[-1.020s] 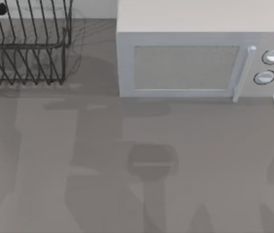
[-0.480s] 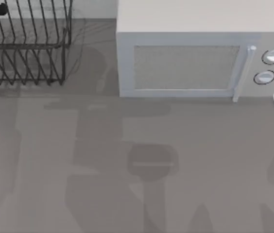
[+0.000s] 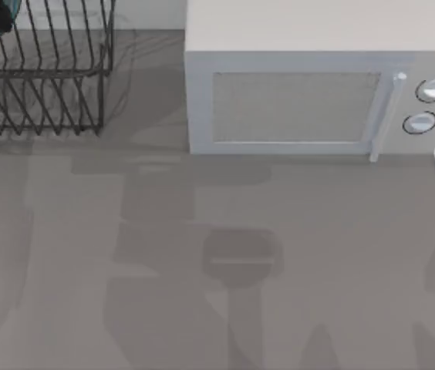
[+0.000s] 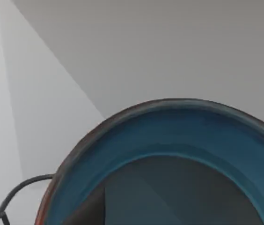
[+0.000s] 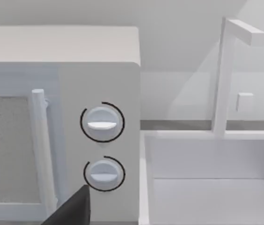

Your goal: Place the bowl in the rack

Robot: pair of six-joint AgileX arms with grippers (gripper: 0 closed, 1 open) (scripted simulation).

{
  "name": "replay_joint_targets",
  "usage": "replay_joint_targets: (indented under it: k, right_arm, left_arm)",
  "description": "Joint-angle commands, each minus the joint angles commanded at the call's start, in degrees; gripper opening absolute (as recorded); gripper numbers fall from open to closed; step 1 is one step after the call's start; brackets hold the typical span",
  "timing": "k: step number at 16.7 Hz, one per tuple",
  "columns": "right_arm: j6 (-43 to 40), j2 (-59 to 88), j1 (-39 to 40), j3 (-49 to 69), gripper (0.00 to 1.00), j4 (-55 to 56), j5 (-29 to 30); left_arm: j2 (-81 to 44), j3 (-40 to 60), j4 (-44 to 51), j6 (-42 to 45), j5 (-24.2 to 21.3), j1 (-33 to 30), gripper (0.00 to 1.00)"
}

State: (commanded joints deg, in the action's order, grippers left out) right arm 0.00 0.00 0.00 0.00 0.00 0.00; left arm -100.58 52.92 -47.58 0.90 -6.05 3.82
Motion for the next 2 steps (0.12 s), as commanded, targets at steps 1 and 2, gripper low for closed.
replay_joint_targets:
  k: [1,2]
  right_arm:
    - [0.0,0.0,0.0,0.0,1.0,0.0,0.0]
    - [0.0,0.0,0.0,0.0,1.0,0.0,0.0]
  left_arm:
    - [0.0,0.0,0.0,0.0,0.0,0.0,1.0]
    - [0.0,0.0,0.0,0.0,0.0,0.0,1.0]
